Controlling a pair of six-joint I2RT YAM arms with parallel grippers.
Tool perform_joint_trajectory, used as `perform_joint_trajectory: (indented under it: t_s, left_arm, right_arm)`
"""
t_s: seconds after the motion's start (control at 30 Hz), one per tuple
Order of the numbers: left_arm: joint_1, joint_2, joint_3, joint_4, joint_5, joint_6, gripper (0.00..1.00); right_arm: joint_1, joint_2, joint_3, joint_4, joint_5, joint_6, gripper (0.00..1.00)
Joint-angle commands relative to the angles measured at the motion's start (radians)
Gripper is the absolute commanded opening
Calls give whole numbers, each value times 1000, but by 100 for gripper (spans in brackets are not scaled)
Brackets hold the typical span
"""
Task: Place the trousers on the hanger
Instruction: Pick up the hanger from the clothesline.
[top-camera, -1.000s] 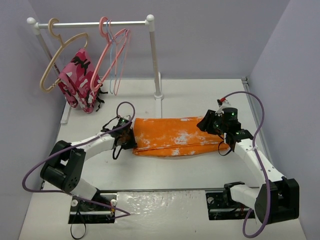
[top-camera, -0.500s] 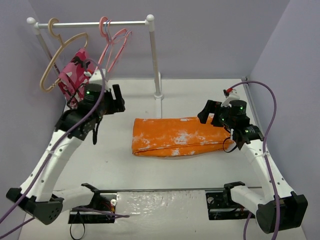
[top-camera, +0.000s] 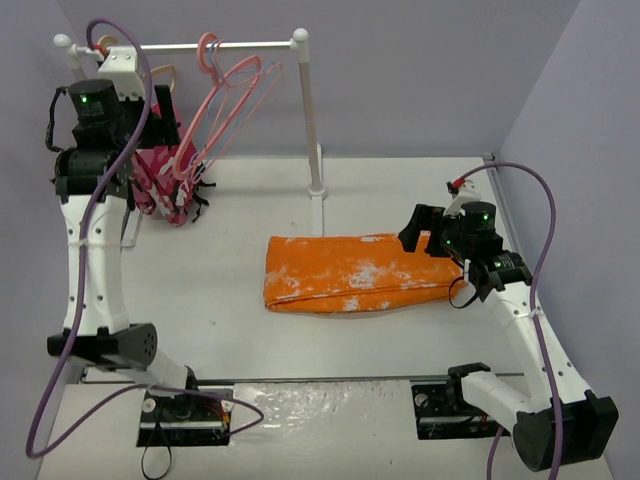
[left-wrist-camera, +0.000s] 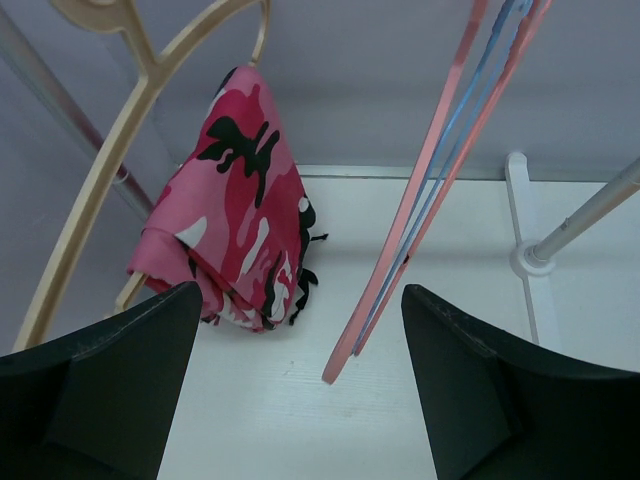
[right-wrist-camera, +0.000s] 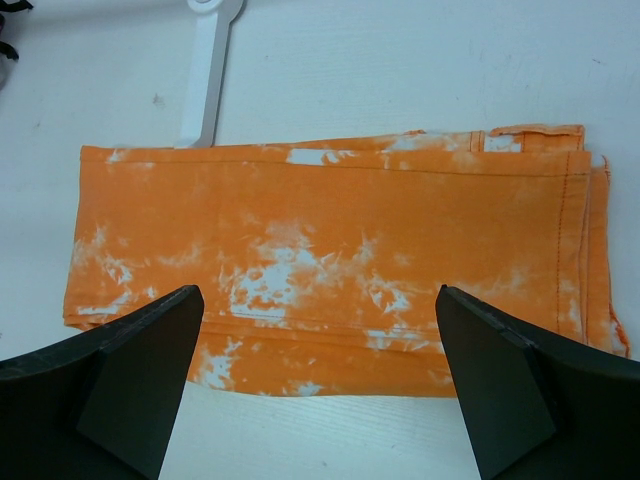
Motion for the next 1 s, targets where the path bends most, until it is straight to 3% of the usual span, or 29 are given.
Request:
perform_joint_trajectory:
  t_s: [0.0, 0.17, 0.27, 0.6, 0.8, 0.97]
  left_arm:
    - [32, 96, 122, 50, 252, 57, 78]
    - [41, 205, 201, 50, 300, 62, 73]
    - [47, 246, 218, 50, 292, 87, 57]
    - [46, 252, 193, 75, 330, 72, 21]
    - [43, 238, 153, 105, 401, 31, 10]
    - [36, 218, 97, 131, 414, 19, 12]
  right_arm:
    - [9, -20, 11, 13, -16, -17, 100]
    - [8, -14, 8, 7, -19, -22, 100]
    - [8, -14, 5, 8, -17, -22, 100]
    - [8, -13, -13, 8, -7, -16, 100]
    - [8, -8, -17, 8, -10, -13, 100]
    - [8, -8, -22, 8, -11, -13, 100]
